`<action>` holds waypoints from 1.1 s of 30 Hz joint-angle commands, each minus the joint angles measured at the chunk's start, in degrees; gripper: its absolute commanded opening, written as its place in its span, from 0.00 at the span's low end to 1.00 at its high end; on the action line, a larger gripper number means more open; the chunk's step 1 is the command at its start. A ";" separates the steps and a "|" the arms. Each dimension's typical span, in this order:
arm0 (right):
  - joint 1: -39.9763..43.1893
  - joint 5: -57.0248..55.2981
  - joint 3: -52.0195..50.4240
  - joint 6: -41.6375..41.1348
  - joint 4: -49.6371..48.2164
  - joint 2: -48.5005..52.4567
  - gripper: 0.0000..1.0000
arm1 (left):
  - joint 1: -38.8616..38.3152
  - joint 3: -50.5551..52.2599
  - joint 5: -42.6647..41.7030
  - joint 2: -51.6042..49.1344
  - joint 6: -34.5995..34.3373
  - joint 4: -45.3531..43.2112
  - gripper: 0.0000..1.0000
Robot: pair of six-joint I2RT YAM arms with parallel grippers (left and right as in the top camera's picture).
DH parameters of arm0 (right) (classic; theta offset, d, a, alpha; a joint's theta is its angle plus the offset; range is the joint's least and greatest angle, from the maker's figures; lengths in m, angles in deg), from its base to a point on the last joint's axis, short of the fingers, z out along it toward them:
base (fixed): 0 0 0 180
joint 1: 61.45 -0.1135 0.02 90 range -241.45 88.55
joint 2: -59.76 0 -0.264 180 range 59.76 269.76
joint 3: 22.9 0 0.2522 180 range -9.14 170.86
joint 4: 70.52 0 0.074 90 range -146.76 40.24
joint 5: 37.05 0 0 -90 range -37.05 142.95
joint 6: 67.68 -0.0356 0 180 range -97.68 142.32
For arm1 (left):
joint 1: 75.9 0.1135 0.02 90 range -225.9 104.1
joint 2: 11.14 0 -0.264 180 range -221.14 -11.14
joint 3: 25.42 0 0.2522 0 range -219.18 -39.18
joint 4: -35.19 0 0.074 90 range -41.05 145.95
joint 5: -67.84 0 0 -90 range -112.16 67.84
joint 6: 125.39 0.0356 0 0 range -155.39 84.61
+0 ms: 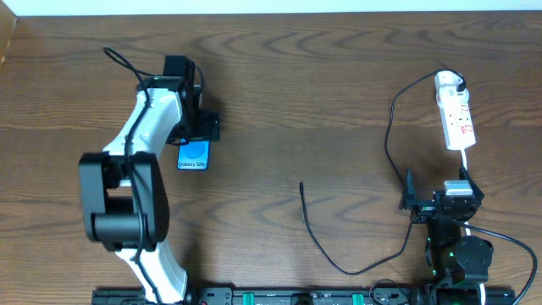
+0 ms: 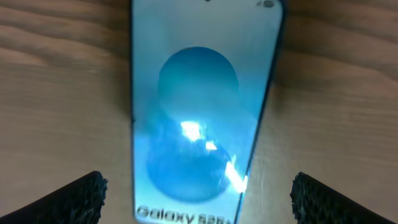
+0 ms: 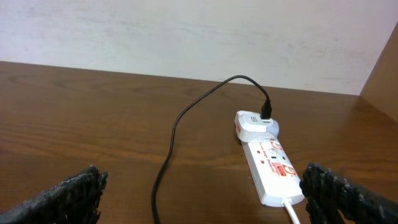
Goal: Plug charger to phone and switch on socket
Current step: 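Lower the left gripper onto the phone's long edges, then close the left gripper on the phone and tilt it up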
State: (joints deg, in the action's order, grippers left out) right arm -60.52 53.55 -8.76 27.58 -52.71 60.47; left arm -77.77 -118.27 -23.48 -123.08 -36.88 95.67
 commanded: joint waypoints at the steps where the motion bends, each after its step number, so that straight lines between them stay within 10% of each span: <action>1: -0.66 -0.07 -0.07 0.61 0.28 -0.39 0.99 | 0.17 0.28 0.44 -2.36 0.13 -0.59 0.95; 33: -0.66 -0.07 -0.07 0.61 0.28 -0.39 0.99 | 0.20 0.28 0.50 -5.31 3.23 -2.73 0.95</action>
State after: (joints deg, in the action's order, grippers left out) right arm -60.52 53.53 -8.76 27.58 -52.71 60.47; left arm -77.77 -118.27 -23.48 -128.06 -35.70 92.80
